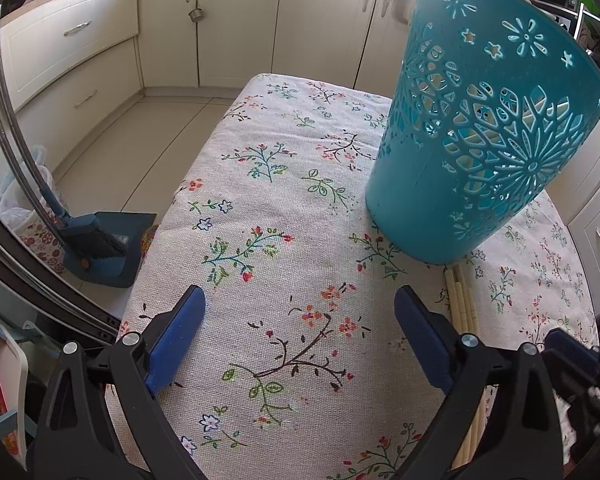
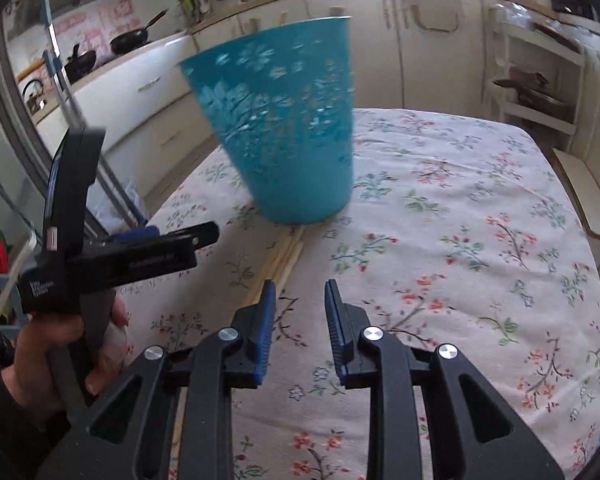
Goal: Organize utensils
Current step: 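Withdraw the right gripper back to the skewers on the table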
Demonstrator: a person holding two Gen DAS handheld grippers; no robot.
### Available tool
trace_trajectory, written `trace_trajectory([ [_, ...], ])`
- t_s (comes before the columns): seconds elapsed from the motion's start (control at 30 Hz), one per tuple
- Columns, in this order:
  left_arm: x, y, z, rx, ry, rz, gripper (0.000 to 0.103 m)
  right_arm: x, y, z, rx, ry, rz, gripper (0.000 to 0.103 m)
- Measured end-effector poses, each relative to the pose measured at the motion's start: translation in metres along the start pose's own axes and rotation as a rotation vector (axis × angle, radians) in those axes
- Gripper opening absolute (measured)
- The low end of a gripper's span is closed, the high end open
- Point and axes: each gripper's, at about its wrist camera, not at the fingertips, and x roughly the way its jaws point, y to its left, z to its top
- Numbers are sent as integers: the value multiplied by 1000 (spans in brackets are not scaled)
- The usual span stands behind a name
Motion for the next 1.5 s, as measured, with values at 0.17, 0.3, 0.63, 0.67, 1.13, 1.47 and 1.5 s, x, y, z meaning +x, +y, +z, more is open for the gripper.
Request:
trace_trajectory([
  [0.17,0,0,0,-1,-1,-2,92,17,6,-12,-16,49,-1,27],
  [0.3,0,1,0,-2,-1,-5,93,23,2,-15,0,60,-2,27],
  [0.63,0,1,0,-1,-1,-5,93,34,6,-11,-10,63,-36,26],
  [0.67,0,1,0,0,-1,-4,93,34,7,-10,-17,61,-45,26],
  [1.13,2,-1,0,6,2,0,94,37,7,-9,2,57,-26,26],
  [1.47,2,-1,0,5,1,-1,94,42,17,-9,-48,69,-79,26],
  [1.5,2,-2,0,5,1,-1,94,42,18,-9,-54,69,-86,26],
])
